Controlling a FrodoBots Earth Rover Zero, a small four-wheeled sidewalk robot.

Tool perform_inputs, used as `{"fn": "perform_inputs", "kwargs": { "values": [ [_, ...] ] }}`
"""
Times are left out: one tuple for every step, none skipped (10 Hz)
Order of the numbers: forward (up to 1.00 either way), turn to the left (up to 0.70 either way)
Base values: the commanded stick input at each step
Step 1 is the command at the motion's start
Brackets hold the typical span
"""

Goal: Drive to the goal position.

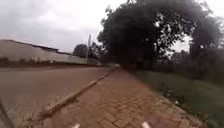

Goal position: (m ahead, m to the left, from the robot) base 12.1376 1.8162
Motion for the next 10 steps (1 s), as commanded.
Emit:
{"fn": "perform_inputs", "kwargs": {
  "values": [
    [0.70,0.05],
    [0.70,-0.35],
    [0.70,-0.35],
    [0.70,-0.26],
    [0.70,-0.10],
    [0.70,0.00],
    [0.70,0.00],
    [0.70,0.00],
    [0.70,0.00],
    [0.70,0.00]
  ]
}}
